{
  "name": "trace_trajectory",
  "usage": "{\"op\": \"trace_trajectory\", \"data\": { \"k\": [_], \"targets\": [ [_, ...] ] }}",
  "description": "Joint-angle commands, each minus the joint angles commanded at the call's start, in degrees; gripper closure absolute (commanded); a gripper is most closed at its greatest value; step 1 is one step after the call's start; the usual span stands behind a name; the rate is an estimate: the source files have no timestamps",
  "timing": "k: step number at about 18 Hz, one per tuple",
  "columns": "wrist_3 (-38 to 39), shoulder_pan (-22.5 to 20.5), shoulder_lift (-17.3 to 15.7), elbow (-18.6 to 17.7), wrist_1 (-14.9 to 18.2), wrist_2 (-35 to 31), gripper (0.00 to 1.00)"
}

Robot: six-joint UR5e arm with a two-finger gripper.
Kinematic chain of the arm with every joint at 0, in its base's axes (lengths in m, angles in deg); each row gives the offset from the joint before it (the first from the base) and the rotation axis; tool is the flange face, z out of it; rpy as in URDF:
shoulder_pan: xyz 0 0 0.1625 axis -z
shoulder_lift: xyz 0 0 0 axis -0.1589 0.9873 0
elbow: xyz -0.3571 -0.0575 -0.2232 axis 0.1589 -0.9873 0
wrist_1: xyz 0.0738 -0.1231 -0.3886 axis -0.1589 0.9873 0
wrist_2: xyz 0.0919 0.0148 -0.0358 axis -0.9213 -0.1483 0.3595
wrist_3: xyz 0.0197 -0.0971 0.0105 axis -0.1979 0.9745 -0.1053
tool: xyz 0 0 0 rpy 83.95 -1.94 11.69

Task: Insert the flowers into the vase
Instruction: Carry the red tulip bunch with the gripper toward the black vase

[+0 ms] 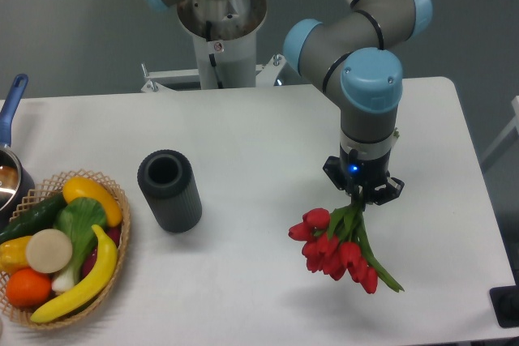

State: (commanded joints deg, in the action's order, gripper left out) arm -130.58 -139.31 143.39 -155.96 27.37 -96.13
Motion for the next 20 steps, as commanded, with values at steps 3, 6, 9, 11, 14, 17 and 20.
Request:
{"op": "trace_trajectory", "data": {
  "k": [3, 6, 9, 11, 14, 17, 20],
  "targets": [
    [0.53, 0.35, -0.26, -0.09, -0.09, 2.36, 1.0],
    [3.67, 0.35, -2.11, 0.26, -1.05, 7.72, 1.0],
    [6.5, 0.26, -2.63, 0.53, -9.81, 15.96, 1.0],
    [8.96, 0.0, -2.64, 0.88, -13.43, 23.43, 1.0],
    [9.32, 0.18, -2.64, 1.76, -14.15, 30.91, 1.0],
    [10.45, 0.35, -2.64, 2.19, -14.24, 44.6, 1.0],
    [14.06, 0.7, -2.29, 3.42, -14.24, 54.38, 1.0]
  ]
}}
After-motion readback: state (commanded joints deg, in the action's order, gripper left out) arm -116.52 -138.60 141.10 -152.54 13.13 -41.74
